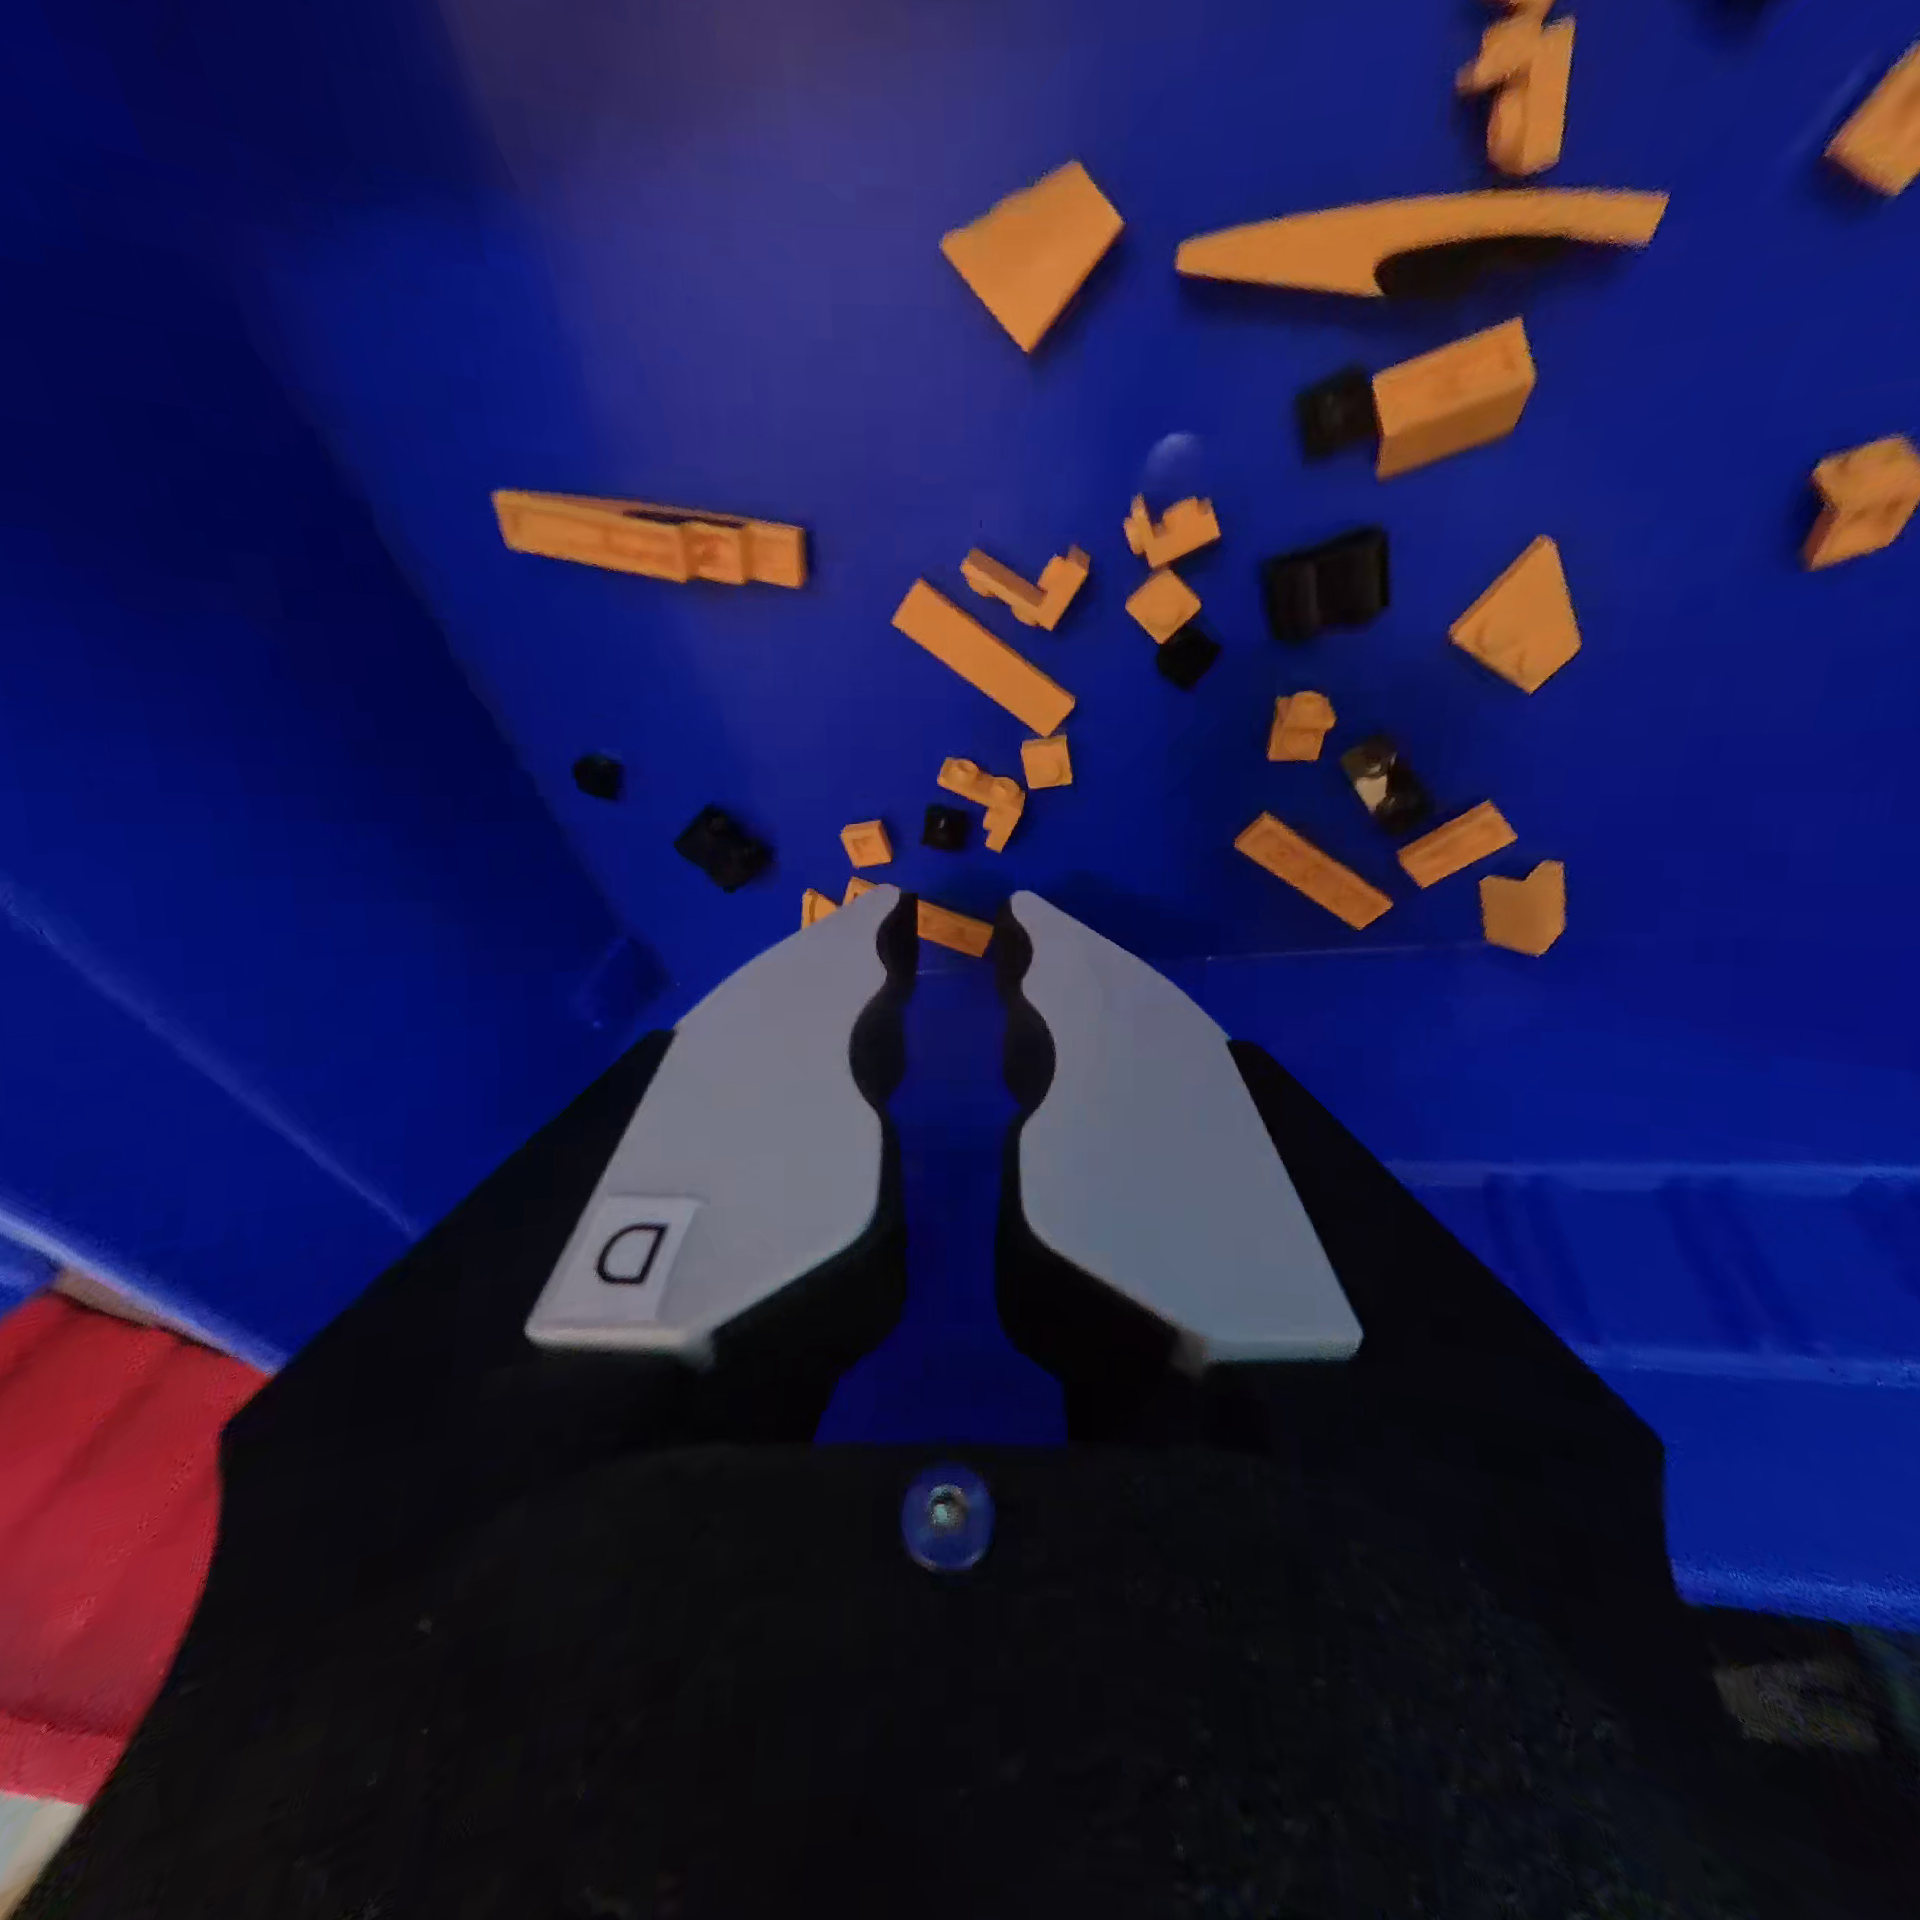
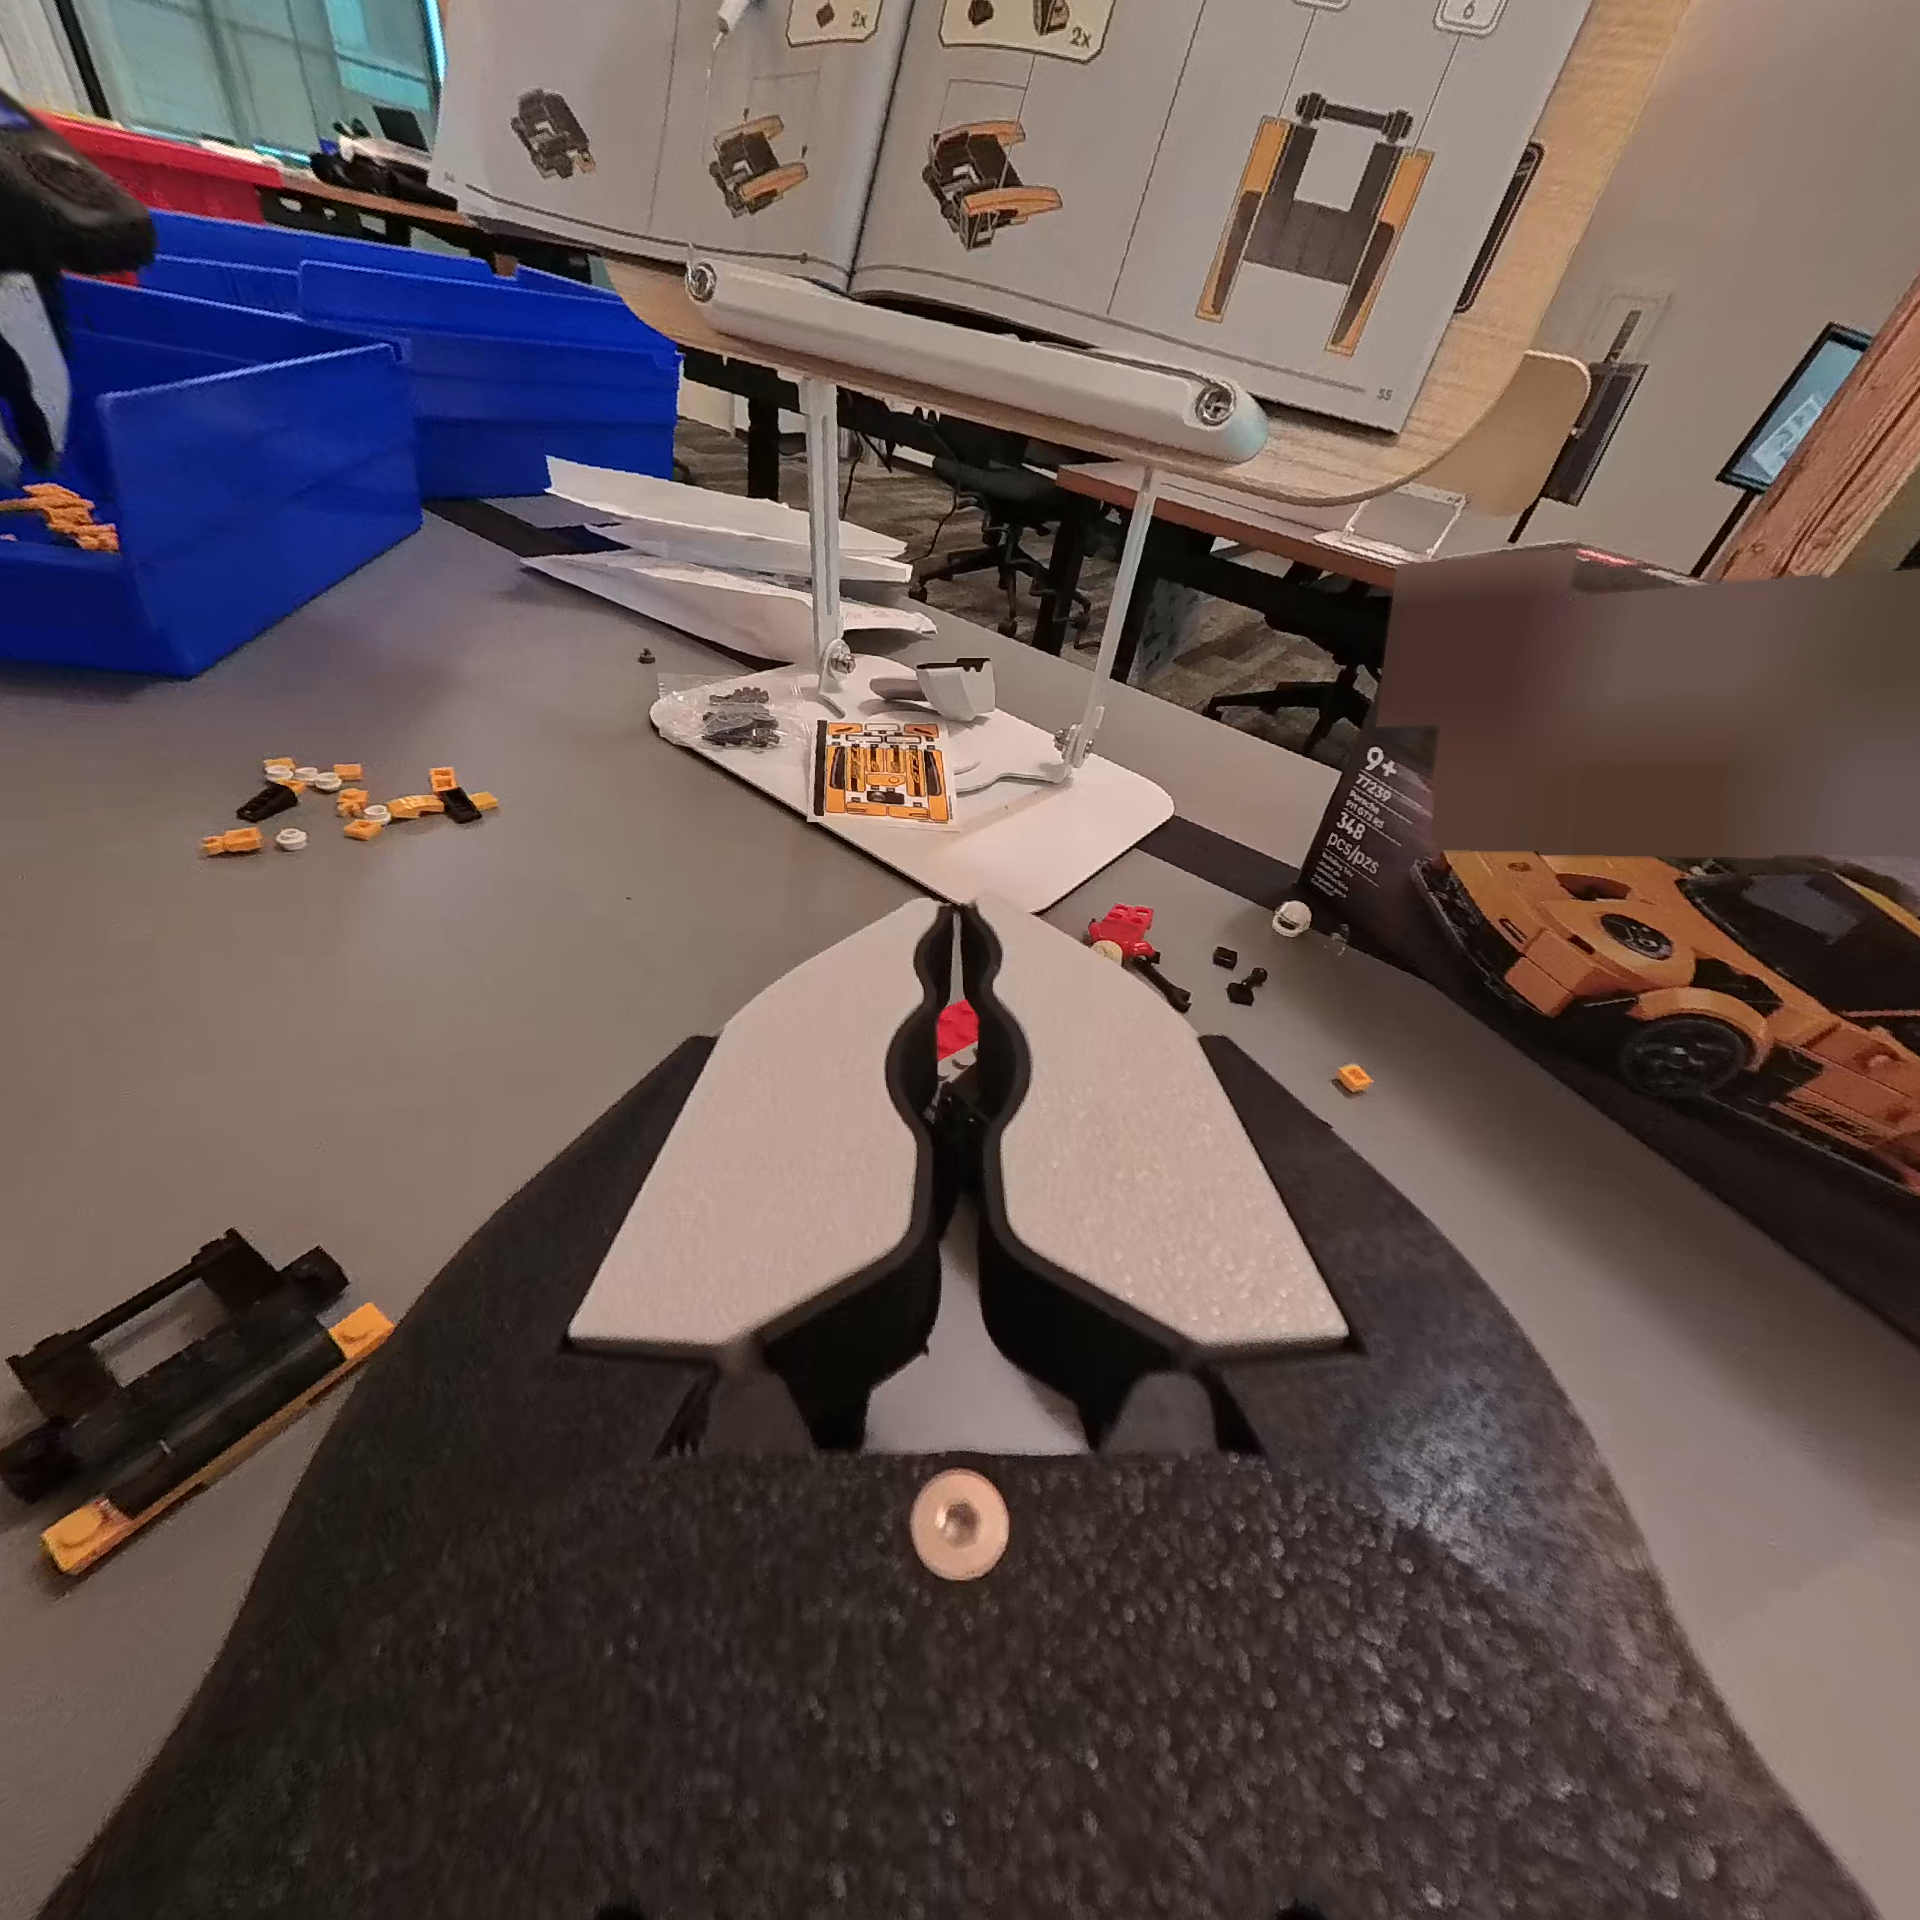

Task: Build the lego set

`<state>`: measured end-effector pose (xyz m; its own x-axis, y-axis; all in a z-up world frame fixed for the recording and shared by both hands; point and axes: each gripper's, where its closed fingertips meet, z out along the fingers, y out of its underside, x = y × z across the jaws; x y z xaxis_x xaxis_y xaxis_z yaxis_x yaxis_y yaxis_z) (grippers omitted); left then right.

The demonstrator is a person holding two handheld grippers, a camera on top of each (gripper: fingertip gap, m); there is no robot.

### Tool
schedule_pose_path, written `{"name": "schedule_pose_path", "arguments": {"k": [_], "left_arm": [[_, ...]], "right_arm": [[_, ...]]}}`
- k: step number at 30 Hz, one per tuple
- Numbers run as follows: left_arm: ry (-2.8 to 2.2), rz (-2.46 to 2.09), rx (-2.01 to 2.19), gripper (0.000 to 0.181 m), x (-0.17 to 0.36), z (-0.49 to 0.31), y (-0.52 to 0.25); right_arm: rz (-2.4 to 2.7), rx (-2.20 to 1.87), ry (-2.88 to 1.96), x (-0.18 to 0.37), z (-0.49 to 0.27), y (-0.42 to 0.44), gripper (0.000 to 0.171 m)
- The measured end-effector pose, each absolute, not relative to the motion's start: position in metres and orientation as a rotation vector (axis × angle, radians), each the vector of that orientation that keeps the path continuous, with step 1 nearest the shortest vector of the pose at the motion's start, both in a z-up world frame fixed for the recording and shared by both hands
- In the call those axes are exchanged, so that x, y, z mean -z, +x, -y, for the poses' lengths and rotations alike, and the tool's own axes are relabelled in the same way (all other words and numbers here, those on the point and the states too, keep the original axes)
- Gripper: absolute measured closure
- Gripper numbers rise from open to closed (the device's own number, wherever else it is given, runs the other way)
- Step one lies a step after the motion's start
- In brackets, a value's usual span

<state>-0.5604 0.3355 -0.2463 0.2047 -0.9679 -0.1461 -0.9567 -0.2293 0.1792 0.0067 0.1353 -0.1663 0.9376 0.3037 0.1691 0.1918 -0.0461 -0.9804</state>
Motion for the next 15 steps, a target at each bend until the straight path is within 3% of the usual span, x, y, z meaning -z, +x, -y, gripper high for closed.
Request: {"name": "schedule_pose_path", "arguments": {"k": [15], "left_arm": [[2.169,2.076,0.253,0.166,0.2561,-0.3368,-0.5599]], "right_arm": [[0.391,-0.095,-1.652,0.1725,-0.1383,0.0073,0.17]]}}
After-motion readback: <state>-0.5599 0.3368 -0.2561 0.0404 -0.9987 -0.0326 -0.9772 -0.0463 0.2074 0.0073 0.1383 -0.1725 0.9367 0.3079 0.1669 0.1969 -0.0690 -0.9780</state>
